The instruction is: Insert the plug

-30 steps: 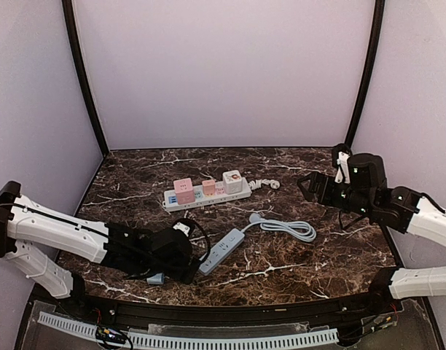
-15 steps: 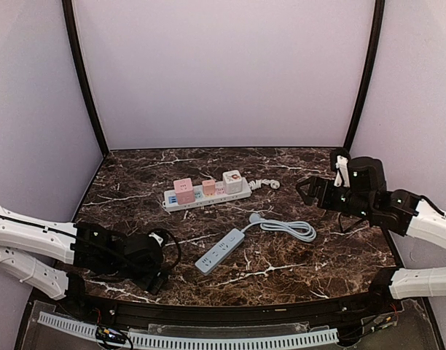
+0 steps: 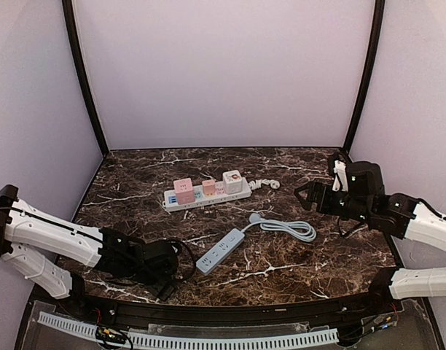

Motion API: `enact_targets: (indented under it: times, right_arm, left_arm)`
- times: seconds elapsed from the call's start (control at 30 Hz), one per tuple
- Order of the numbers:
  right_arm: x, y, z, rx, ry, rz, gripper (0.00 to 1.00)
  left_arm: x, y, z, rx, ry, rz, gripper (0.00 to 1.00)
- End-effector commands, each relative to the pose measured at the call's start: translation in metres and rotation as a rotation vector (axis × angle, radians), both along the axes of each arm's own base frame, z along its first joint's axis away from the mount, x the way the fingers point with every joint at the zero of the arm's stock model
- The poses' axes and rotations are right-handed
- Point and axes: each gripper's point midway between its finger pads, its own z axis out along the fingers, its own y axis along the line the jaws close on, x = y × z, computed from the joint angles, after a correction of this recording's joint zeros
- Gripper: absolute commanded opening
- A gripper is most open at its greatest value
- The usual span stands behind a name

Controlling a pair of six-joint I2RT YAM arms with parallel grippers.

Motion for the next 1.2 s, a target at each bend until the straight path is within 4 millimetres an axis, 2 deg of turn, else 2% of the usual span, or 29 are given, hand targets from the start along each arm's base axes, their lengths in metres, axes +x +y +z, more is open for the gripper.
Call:
enact_targets:
  times: [0.0, 0.13, 0.23, 0.3, 0.43, 0.6, 0.73, 0.97, 1.1, 1.17]
  right_arm:
    - [0.001, 0.006, 0.003, 0.022, -0.02, 0.024, 0.99]
    - [0.002, 0.005, 0.001, 0.009, -0.021, 0.021, 0.99]
    - [0.002, 0.005, 0.002, 0.008, -0.028, 0.023, 0.99]
    - [0.002, 0.005, 0.001, 0.005, -0.031, 0.024, 0.99]
    - [0.003, 0.005, -0.001, -0.004, -0.042, 0.028, 0.99]
    - [0.005, 0.006, -0.006, -0.025, -0.036, 0.033, 0.99]
    - [0.005, 0.006, -0.008, -0.03, -0.034, 0.034, 0.99]
    - [0.001, 0.0, -0.005, -0.023, -0.047, 0.023, 0.99]
    - [0.0, -0.001, -0.003, -0.014, -0.054, 0.024, 0.99]
    - [-0.001, 0.0, -0.004, -0.014, -0.05, 0.026, 0.99]
  left_arm:
    - [-0.001, -0.007, -0.009, 0.023, 0.034, -0.024, 0.9]
    - [-0.013, -0.01, -0.012, 0.013, 0.127, 0.054, 0.87]
    - [-0.033, -0.011, -0.02, -0.018, 0.251, 0.138, 0.86]
    - [-0.044, -0.006, -0.024, -0.003, 0.309, 0.169, 0.86]
    - [-0.053, 0.006, -0.018, 0.002, 0.347, 0.221, 0.85]
    - [-0.058, -0.004, -0.002, -0.068, 0.367, 0.235, 0.83]
    - [-0.058, -0.009, 0.007, -0.044, 0.358, 0.209, 0.83]
    - [-0.051, -0.016, 0.009, -0.005, 0.276, 0.132, 0.69]
    - [-0.05, -0.027, 0.014, -0.013, 0.238, 0.084, 0.68]
    - [-0.048, -0.027, 0.013, 0.014, 0.212, 0.067, 0.68]
